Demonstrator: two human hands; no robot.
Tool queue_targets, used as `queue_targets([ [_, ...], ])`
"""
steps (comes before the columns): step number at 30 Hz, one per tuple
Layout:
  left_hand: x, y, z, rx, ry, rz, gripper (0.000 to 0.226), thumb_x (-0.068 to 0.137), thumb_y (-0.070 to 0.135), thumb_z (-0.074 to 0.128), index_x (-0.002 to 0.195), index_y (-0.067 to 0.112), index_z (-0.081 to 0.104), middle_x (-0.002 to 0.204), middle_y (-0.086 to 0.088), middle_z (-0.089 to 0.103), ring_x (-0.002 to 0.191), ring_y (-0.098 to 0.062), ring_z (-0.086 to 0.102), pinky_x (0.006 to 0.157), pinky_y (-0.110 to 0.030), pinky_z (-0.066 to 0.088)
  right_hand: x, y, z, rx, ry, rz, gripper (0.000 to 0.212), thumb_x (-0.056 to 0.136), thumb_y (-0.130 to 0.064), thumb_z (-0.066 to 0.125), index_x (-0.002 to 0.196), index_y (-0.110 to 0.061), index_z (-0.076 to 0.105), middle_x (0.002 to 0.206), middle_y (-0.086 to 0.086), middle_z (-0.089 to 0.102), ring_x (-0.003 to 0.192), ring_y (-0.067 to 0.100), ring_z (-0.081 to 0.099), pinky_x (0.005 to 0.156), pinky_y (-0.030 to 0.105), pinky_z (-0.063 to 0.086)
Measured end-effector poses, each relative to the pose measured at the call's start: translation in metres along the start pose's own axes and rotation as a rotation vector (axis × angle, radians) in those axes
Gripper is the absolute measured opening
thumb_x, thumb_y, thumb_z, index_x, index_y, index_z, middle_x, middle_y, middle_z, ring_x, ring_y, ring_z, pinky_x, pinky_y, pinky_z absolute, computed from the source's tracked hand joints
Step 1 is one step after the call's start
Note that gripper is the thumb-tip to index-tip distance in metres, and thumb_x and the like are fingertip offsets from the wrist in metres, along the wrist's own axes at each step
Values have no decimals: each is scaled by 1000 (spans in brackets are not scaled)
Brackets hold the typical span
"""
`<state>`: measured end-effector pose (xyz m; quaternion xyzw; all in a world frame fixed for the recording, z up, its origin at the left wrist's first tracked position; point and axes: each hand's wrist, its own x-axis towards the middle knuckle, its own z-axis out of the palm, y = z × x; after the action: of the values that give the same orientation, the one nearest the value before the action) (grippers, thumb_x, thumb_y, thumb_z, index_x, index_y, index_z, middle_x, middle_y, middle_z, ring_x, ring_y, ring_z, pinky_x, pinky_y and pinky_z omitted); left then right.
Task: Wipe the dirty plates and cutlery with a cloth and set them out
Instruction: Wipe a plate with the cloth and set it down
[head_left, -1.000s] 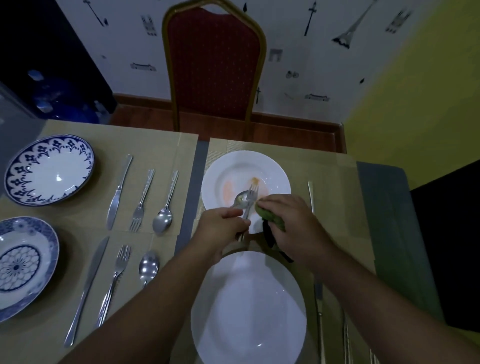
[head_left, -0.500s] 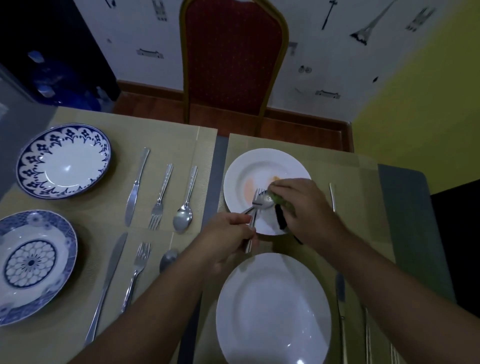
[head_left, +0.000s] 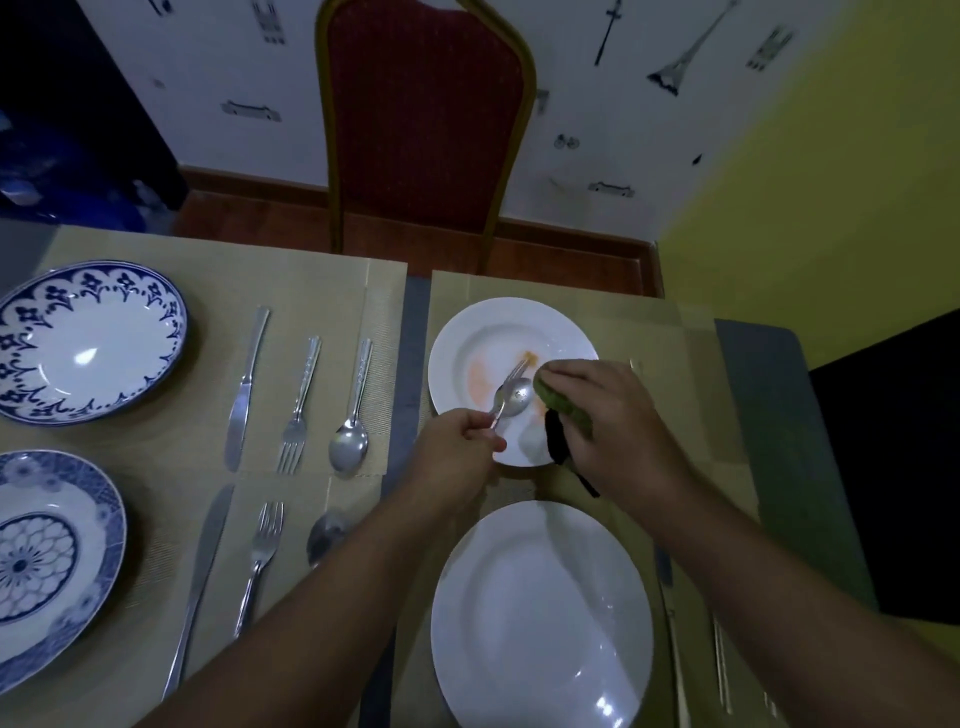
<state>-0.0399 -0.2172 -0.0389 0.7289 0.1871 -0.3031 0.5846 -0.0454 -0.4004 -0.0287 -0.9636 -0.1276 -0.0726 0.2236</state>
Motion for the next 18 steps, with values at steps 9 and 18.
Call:
queue_targets([
  [9,-19,-5,-9,80,-3,148,19,96,6,59,104,15,74,99,-8,72,95,-25,66,85,-34,55,7,-16,21,-128,-190,-224,37,82,-5,66,117,-15,68,122,2,66,109,26,57,89,40,49],
  [18,-20,-17,-17,35,-26,83,25,95,2,50,87,14,70,98,-24,69,78,-23,59,71,-34,48,16,-33,24,-38,-253,-16,39,79,-1,66,116,-15,70,121,5,67,107,29,54,90,42,48],
])
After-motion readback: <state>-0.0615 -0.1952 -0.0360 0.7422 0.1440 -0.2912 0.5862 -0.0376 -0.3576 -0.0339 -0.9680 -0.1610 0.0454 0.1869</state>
